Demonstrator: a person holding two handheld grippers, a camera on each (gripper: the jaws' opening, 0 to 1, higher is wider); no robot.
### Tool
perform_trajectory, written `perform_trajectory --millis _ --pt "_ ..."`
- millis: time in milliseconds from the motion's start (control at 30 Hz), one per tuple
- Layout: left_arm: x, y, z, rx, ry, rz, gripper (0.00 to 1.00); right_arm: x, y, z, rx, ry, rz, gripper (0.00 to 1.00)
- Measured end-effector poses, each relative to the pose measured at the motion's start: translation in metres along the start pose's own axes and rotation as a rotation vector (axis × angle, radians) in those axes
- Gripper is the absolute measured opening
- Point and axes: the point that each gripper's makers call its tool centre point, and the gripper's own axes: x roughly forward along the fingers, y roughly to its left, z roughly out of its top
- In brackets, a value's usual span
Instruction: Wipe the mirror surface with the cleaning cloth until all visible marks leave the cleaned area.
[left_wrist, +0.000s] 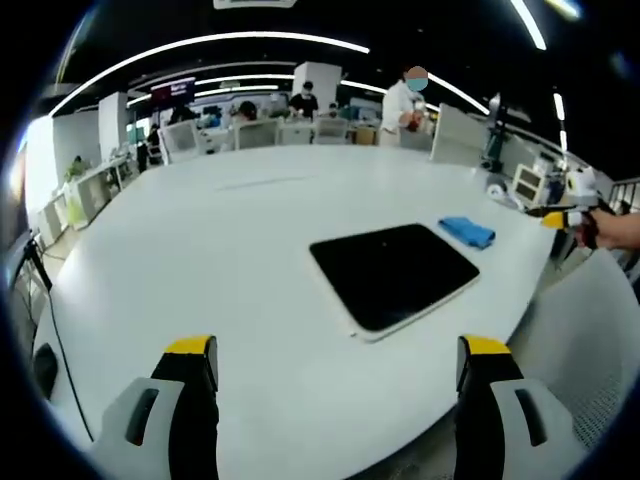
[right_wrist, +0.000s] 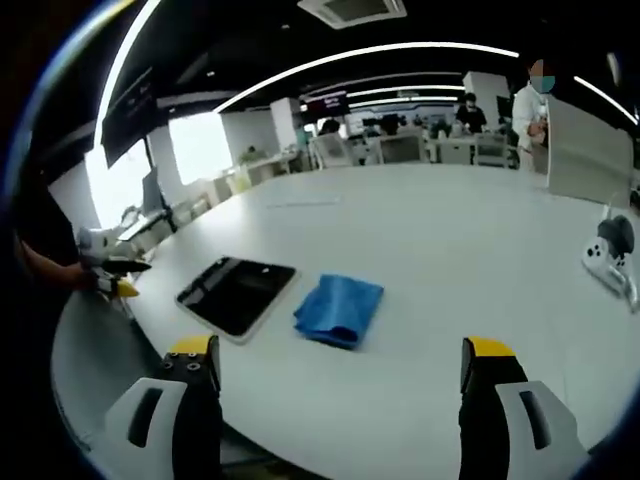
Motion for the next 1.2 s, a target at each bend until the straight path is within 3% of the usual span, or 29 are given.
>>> perform_trajectory --millis 233,367,467,667,733,833,967,1200 --pt "0.002 -0.003 -0.004 0.048 0.031 -0.015 1.0 -0.004 0.004 -0.012 0.025 0.0 -0.02 1.0" --pt "0.001 0.003 -0.005 0.015 0.03 -0.006 1.0 -0.006 0.007 -0.013 0.027 -0.015 -0.032 1.0" --pt "0.001 0.001 -0.002 0.035 0.02 -0.008 1.0 -0.008 0.008 -0.013 0.028 -0.018 -0.044 1.0" --pt "0.0 0.011 -0.005 0.005 0.021 0.018 1.0 -0.002 0.007 -0.01 0.003 0.008 -0.056 0.98" --pt "0.001 0.009 -0.002 0.045 0.008 0.02 1.0 0.001 0.005 -0.008 0.001 0.014 -0.057 0.98" --pt "0.001 0.012 -0.003 0.014 0.006 0.023 1.0 0.005 0.008 -0.003 -0.009 0.022 -0.052 0.98" --pt "-0.002 0.014 0.007 -0.051 -0.055 0.03 1.0 0.008 0.012 -0.004 -0.036 0.036 -0.039 0.98" --pt "-0.001 0.01 0.009 -0.038 -0.06 0.017 1.0 0.007 0.011 -0.004 -0.03 0.035 -0.041 0.97"
